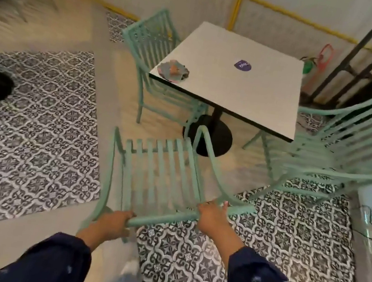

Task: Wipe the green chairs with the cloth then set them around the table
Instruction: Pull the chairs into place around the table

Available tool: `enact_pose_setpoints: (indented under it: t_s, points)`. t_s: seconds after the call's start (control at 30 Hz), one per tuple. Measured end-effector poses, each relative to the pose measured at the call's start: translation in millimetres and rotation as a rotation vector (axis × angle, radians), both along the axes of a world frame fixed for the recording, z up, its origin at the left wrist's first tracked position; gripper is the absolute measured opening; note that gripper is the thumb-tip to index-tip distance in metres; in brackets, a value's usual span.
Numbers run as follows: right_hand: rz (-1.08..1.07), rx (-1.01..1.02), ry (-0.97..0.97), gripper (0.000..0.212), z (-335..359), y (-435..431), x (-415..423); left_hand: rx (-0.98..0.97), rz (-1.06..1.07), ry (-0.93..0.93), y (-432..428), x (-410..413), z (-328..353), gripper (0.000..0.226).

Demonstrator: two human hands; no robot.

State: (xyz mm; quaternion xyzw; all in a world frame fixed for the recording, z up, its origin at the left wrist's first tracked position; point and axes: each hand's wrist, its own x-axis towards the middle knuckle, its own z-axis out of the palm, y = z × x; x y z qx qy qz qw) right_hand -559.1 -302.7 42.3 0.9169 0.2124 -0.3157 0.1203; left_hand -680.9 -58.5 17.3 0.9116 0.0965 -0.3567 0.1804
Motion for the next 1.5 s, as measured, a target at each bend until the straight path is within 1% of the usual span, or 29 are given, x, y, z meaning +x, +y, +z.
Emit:
enact_pose_setpoints:
  t_s: [0.1,0.2,0.27,0.43,0.6,0.7,0.8,0.87,0.93,1.1,1.23,1.4,1.5]
  points:
    - [0.042,0.05,-0.032,0.043,-13,-9,8,0.09,0.036,-0.113,-10,-12,-5,0.045]
    - [0.087,0.071,-0.067,0.032,-21,-13,15,0.151,0.015,-0.157,-13,-11,-4,0.042]
    - [0.123,0.044,-0.074,0.029,-22,-13,18,0.183,0.009,-0.126,-12,-8,-5,0.044]
    - [0.131,0.054,-0.063,0.032,-19,-20,7,0.337,0.012,-0.019,-17,-2,-6,0.043]
    - [0.035,0.09,-0.057,0.024,-22,-32,-10,0.344,-0.011,-0.041,-15,9,-8,0.042]
    - [-0.074,0.121,-0.035,0.023,-21,-35,-13,0.342,-0.052,-0.07,-6,28,-13,0.043]
    - [-0.165,0.16,-0.041,0.027,-21,-33,-15,0.364,-0.129,-0.091,2,52,-13,0.046]
    - [-0.172,0.122,-0.053,0.031,-22,-29,-12,0.364,-0.164,-0.095,7,71,-11,0.048]
    - [-0.19,0.092,-0.026,0.038,-22,-23,-5,0.366,-0.178,-0.096,14,92,-11,0.048]
    - [-0.218,0.091,-0.001,0.042,-25,-14,24,0.35,-0.188,-0.106,26,136,-11,0.041]
    - [-0.221,0.054,0.037,0.048,-29,-6,54,0.349,-0.199,-0.097,26,168,-5,0.043]
    - [-0.267,0.013,0.006,0.059,-35,-2,78,0.363,-0.205,-0.065,26,201,-4,0.04]
    - [-0.288,-0.008,0.058,0.064,-35,3,92,0.365,-0.206,-0.049,26,214,-3,0.044]
